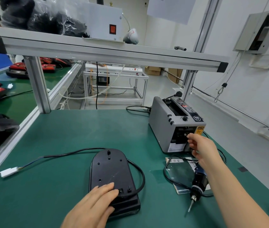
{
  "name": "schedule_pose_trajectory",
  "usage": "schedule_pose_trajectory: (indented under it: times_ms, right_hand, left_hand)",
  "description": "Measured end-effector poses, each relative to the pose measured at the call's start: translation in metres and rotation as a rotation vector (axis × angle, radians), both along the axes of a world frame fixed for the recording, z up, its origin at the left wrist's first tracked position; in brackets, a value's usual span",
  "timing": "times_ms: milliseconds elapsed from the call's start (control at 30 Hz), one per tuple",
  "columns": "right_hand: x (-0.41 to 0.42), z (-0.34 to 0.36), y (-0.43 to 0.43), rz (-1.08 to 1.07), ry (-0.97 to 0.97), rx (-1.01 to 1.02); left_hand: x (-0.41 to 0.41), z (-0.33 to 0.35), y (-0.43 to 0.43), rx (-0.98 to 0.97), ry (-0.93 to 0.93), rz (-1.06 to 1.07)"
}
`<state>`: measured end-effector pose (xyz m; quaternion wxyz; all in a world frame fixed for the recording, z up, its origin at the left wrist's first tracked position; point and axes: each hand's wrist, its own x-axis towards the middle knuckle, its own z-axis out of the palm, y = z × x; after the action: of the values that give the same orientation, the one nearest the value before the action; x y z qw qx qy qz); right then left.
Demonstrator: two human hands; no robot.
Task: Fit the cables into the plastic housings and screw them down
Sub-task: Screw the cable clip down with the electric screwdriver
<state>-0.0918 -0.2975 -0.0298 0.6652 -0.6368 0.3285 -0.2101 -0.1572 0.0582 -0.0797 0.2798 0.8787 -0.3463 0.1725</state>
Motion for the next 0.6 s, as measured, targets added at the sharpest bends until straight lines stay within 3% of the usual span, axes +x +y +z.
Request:
schedule_pose_trajectory:
  times_ms: [367,533,600]
  right_hand:
    - [-0.023,0.018,0.055,0.478,-0.106,-0.17]
    - [-0.025,0.022,0.102,0.766,-0.01,-0.356]
    - [-0.017,0.023,0.125,0.896,0.061,-0.454]
  left_hand:
    - [0.0,0.014,0.007,-0.108,0.171,0.057]
    - [0.023,0.03,0.009,-0.204,0.367,0.083]
    - [0.034,0.035,0.008,-0.26,0.329,0.129]
